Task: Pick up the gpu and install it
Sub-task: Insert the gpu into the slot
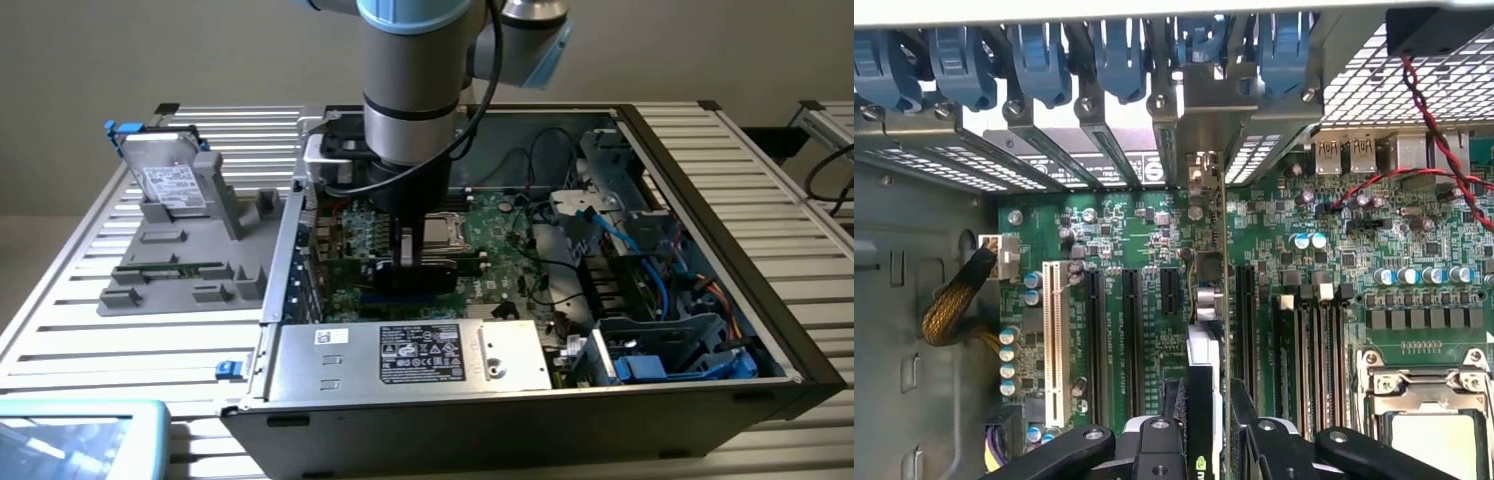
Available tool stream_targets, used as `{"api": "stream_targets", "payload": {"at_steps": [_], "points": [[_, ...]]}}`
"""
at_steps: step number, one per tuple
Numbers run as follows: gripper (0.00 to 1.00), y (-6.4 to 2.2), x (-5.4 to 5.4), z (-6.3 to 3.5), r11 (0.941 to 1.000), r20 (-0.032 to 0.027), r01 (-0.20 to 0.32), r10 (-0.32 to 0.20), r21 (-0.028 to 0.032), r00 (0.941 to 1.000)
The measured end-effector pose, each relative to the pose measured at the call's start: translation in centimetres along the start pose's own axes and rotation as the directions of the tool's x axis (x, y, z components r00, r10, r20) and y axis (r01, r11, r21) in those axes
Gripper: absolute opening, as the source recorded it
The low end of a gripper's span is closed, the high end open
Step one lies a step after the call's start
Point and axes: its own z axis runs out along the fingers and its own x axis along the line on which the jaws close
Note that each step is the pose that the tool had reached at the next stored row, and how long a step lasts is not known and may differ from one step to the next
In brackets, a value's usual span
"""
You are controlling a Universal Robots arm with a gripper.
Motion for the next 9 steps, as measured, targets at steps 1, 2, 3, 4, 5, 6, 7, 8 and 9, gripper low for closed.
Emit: {"api": "stream_targets", "payload": {"at_steps": [1, 2, 3, 4, 5, 6, 7, 8, 9], "points": [[0.28, 0.05, 0.0, 0.0, 1.0, 0.0, 0.0, 0.0, 0.0003, 1.0], [0.28, 0.09, 0.0, 0.01, 1.0, 0.0001, 0.0, 0.0, 0.0004, 1.0], [0.28, 0.12, 0.0, 0.02, 1.0, 0.0, 0.0, 0.0, 0.0005, 1.0], [0.28, 0.14, 0.0, 0.03, 1.0, -0.0001, 0.0, 0.0, 0.0004, 1.0], [0.28, 0.16, -0.01, 0.04, 1.0, -0.0001, 0.0, 0.0, 0.0003, 1.0], [0.28, 0.16, -0.02, 0.05, 1.0, -0.0002, 0.0, 0.0, 0.0003, 1.0], [0.28, 0.16, -0.02, 0.06, 1.0, -0.0001, 0.0, 0.0, 0.0003, 1.0], [0.28, 0.16, -0.03, 0.06, 1.0, -0.0001, 0.0, 0.0, 0.0003, 1.0], [0.28, 0.16, -0.04, 0.07, 1.0, -0.0001, 0.0, 0.0, 0.0003, 1.0]]}}
